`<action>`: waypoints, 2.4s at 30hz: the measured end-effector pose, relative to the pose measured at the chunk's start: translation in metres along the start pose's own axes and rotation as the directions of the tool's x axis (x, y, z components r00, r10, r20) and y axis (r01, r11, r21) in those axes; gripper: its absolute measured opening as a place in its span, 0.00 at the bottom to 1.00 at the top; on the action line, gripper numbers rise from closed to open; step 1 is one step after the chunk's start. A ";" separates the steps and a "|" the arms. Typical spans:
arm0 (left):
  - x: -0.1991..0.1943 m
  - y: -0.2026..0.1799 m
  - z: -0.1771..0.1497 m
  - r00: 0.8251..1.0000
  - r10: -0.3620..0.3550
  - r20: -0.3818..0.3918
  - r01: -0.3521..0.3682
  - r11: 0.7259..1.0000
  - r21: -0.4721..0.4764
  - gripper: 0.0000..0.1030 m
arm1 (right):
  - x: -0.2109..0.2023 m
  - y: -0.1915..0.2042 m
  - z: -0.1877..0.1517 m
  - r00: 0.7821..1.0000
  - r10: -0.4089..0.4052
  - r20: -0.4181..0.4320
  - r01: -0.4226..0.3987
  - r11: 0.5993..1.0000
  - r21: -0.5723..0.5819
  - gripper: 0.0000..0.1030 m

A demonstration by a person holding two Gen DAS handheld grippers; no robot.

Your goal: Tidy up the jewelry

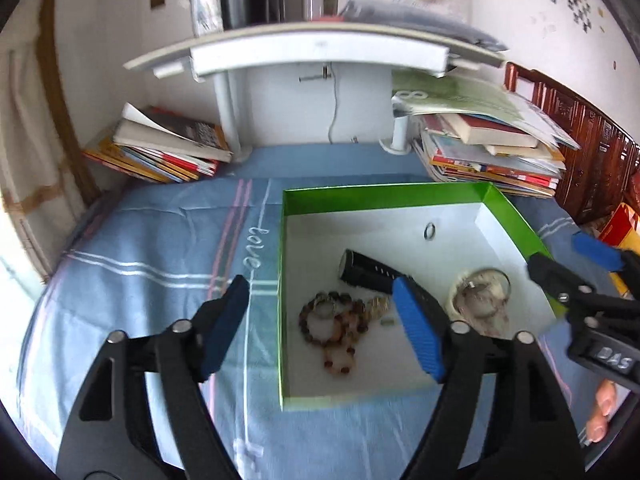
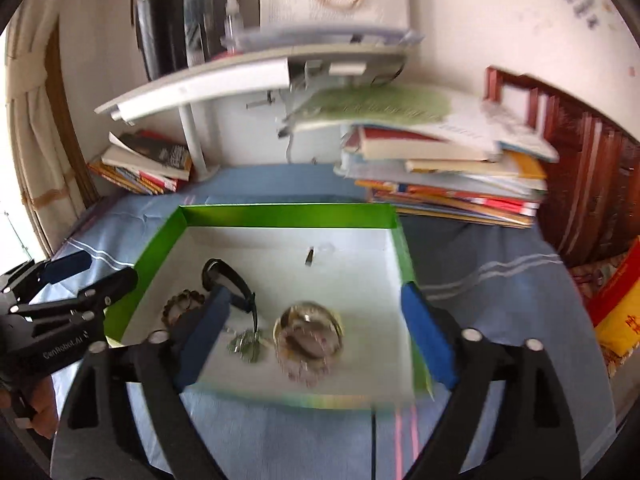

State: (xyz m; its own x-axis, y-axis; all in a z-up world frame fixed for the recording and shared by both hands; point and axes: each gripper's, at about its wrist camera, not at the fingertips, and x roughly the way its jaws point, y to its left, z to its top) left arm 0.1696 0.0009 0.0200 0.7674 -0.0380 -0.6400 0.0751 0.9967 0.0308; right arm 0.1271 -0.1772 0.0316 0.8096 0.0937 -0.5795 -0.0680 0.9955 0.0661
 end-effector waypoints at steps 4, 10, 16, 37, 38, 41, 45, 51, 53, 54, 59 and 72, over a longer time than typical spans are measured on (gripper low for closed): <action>-0.044 -0.009 -0.029 0.998 0.004 0.069 -0.004 1.000 0.001 0.81 | -0.039 0.004 -0.021 0.998 -0.048 0.042 0.049 0.998 -0.033 0.97; -0.099 -0.020 -0.047 0.993 0.015 0.117 -0.016 1.000 0.005 0.89 | -0.084 0.002 -0.026 0.994 -0.072 0.078 0.073 0.997 -0.004 0.97; -0.129 -0.022 -0.056 0.986 0.027 0.162 -0.026 1.000 -0.007 0.94 | -0.107 0.007 -0.032 0.989 -0.090 0.115 0.091 0.996 0.000 0.97; -0.128 -0.016 -0.063 0.989 0.038 0.144 -0.037 0.999 -0.008 0.94 | -0.105 0.013 -0.038 0.991 -0.088 0.098 0.090 0.996 -0.008 0.97; -0.128 -0.016 -0.064 0.989 0.038 0.145 -0.037 0.999 -0.007 0.94 | -0.105 0.013 -0.038 0.991 -0.088 0.097 0.090 0.996 -0.008 0.97; -0.127 -0.016 -0.064 0.989 0.038 0.144 -0.037 0.999 -0.004 0.94 | -0.105 0.013 -0.038 0.991 -0.088 0.096 0.089 0.996 -0.008 0.97; -0.127 -0.017 -0.063 0.989 0.035 0.143 -0.035 0.999 -0.003 0.94 | -0.106 0.012 -0.037 0.991 -0.088 0.097 0.090 0.996 -0.009 0.97; -0.127 -0.017 -0.064 0.989 0.035 0.142 -0.035 0.999 -0.003 0.94 | -0.105 0.013 -0.038 0.991 -0.088 0.097 0.090 0.996 -0.009 0.97; -0.127 -0.017 -0.064 0.989 0.035 0.141 -0.035 0.999 -0.003 0.94 | -0.105 0.013 -0.037 0.991 -0.089 0.095 0.091 0.996 -0.009 0.97; -0.127 -0.017 -0.064 0.989 0.035 0.141 -0.035 0.999 -0.003 0.94 | -0.105 0.013 -0.037 0.991 -0.090 0.095 0.091 0.996 -0.009 0.97; -0.126 -0.017 -0.064 0.990 0.035 0.136 -0.035 0.999 -0.003 0.94 | -0.104 0.013 -0.038 0.992 -0.086 0.092 0.087 0.996 -0.011 0.97; -0.127 -0.015 -0.063 0.991 0.034 0.132 -0.034 0.999 -0.003 0.94 | -0.104 0.014 -0.038 0.992 -0.087 0.092 0.089 0.996 -0.013 0.97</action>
State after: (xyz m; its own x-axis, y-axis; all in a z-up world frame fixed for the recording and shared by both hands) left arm 0.0304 -0.0043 0.0522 0.8467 -0.0136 -0.5319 0.0472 0.9976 0.0497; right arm 0.0200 -0.1723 0.0620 0.8624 0.0051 -0.5062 -0.0033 1.0000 0.0043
